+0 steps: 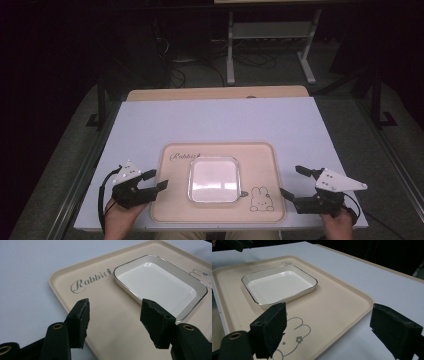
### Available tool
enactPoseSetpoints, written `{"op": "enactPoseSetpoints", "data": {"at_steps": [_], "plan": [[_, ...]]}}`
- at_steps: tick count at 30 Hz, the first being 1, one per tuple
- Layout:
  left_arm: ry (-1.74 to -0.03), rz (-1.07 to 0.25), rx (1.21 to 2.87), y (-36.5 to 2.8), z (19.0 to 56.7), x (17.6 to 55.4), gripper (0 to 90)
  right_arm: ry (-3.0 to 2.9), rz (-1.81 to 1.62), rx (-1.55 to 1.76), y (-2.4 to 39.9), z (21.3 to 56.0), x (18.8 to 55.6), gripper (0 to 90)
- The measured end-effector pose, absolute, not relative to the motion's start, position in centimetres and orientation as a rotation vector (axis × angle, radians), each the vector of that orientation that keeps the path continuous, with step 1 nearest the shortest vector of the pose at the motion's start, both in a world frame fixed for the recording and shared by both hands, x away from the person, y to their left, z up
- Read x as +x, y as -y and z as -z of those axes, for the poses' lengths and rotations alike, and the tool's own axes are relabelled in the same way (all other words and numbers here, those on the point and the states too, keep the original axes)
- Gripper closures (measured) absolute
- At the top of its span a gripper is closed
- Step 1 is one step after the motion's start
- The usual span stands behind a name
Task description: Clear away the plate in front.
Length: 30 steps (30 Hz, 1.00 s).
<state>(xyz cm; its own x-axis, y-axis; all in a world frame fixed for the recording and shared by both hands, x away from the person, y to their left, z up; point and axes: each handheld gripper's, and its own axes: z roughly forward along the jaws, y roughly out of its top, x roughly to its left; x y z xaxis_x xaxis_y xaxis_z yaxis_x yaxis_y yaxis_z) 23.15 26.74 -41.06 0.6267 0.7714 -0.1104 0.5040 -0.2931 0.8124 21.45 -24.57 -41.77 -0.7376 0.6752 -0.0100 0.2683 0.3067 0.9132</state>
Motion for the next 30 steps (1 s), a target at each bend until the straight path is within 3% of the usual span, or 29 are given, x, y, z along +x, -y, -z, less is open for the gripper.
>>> {"op": "enactPoseSetpoints", "data": {"at_steps": [30], "plan": [[-0.99,-0.484,1.913,-29.7,41.2,23.4,34.5,-2.186,-1.406,0.868,25.1,41.9,21.7,13.0]]}}
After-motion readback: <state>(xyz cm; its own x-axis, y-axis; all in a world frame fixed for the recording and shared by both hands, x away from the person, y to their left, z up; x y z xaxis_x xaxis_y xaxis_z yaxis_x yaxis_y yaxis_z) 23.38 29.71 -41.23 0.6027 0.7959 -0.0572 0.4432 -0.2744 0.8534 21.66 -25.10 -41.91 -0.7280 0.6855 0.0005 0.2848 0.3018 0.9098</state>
